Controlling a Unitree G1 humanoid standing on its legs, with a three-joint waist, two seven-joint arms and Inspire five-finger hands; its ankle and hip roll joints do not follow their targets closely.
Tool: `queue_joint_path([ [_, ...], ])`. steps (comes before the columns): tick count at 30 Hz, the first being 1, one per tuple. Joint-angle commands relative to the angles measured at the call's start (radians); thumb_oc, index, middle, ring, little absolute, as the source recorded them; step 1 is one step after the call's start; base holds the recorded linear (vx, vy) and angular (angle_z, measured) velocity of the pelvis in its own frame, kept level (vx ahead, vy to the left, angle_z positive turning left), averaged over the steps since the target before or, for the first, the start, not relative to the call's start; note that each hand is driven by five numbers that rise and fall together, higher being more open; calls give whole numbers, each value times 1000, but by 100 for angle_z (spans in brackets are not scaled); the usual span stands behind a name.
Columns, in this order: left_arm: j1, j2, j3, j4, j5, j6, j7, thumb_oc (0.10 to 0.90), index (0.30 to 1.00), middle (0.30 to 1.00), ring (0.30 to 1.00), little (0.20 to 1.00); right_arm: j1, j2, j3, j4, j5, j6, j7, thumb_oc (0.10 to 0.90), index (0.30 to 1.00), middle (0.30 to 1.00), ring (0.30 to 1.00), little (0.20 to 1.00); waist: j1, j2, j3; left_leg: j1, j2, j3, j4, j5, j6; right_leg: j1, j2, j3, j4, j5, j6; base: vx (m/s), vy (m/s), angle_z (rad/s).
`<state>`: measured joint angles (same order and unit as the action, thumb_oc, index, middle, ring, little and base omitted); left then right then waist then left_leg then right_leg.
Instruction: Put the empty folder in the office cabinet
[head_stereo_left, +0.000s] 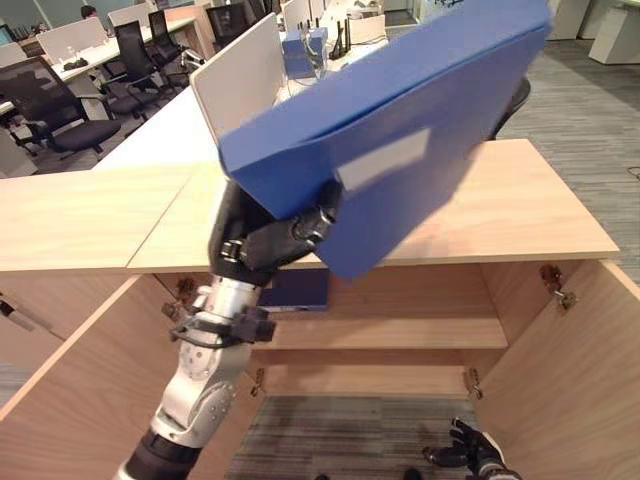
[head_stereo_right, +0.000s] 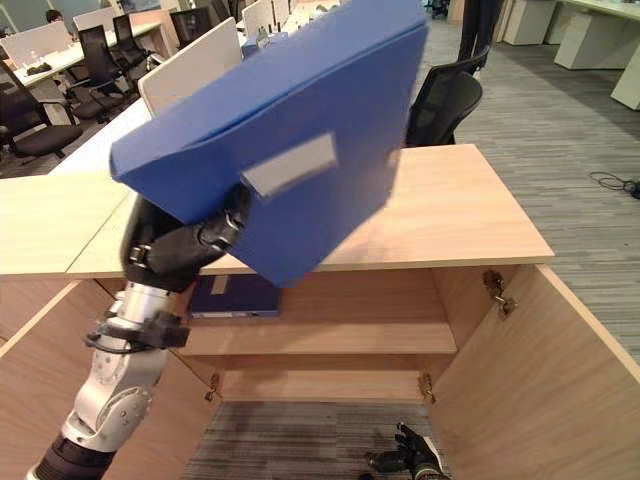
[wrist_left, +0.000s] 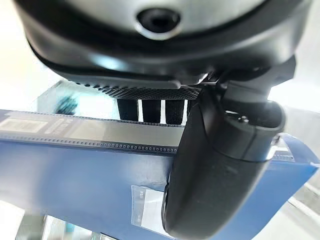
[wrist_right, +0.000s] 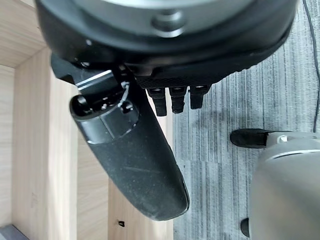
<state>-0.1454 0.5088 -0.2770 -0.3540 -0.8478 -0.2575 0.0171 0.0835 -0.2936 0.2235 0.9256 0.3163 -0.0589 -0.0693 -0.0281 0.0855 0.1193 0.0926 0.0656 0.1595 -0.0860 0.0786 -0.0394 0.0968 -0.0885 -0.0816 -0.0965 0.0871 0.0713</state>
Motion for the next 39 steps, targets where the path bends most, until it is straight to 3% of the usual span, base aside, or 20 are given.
queue_joint_path([
  [1, -168, 48, 47, -14, -136, -57, -69, 400, 300, 300, 300, 300, -128, -12, 12, 23, -11, -38, 18, 800, 900, 900, 900, 900, -5, -35, 2, 81, 35, -60, -1, -147, -59, 104, -59, 44, 26, -176, 70, -7, 15, -6],
  [6, -170, 165, 42, 45, -244, 3, -155, 400, 300, 300, 300, 300, -132, -17, 13, 41, -8, -35, 33, 800, 900, 900, 900, 900, -8, -31, -2, 84, 33, -56, -1, -145, -58, 102, -61, 47, 30, -175, 74, -2, 2, -1],
  [7, -176, 231, 37, 67, -269, 37, -213, 400, 300, 300, 300, 300, -134, -18, 13, 50, -4, -37, 47, 800, 900, 900, 900, 900, -9, -31, -5, 84, 32, -52, -1, -144, -57, 101, -63, 49, 31, -173, 76, 0, 0, 0],
  [10, -189, 309, 15, 119, -275, 66, -264, 400, 300, 300, 300, 300, -138, -19, 16, 65, -1, -38, 59, 800, 900, 900, 900, 900, -11, -30, -9, 86, 30, -48, -1, -144, -57, 99, -63, 51, 33, -172, 77, -12, 10, -3],
  [18, -176, 428, -10, 171, -260, 113, -354, 400, 300, 300, 300, 300, -139, -10, 12, 96, 12, -33, 78, 800, 900, 900, 900, 900, -12, -31, -17, 87, 28, -42, -1, -143, -56, 91, -68, 56, 43, -169, 81, -5, 7, -4],
  [27, -103, 427, 15, 206, -201, 118, -371, 400, 300, 300, 300, 300, -142, -3, -19, 85, 75, -31, 89, 800, 900, 900, 900, 900, -6, -37, -16, 86, 26, -39, -1, -143, -54, 86, -72, 59, 45, -168, 84, 1, 2, -1],
  [30, -64, 398, 54, 210, -195, 112, -358, 400, 300, 300, 300, 300, -132, -23, -62, -2, 152, -43, 97, 800, 900, 900, 900, 900, -5, -40, -15, 83, 25, -40, -1, -143, -54, 83, -72, 58, 45, -167, 85, 0, 0, 0],
  [32, -29, 379, 92, 215, -197, 117, -366, 400, 300, 300, 300, 300, -110, -58, -115, -124, 272, -59, 128, 800, 900, 900, 900, 900, -5, -43, -14, 80, 25, -39, -1, -142, -55, 80, -73, 57, 44, -168, 86, 0, 0, 0],
  [39, 31, 368, 152, 227, -193, 113, -384, 400, 300, 300, 300, 300, -66, -172, -196, -397, 400, -85, 185, 800, 900, 900, 900, 900, -8, -52, -14, 77, 26, -41, -1, -142, -57, 79, -76, 54, 44, -167, 89, 0, 0, 0],
])
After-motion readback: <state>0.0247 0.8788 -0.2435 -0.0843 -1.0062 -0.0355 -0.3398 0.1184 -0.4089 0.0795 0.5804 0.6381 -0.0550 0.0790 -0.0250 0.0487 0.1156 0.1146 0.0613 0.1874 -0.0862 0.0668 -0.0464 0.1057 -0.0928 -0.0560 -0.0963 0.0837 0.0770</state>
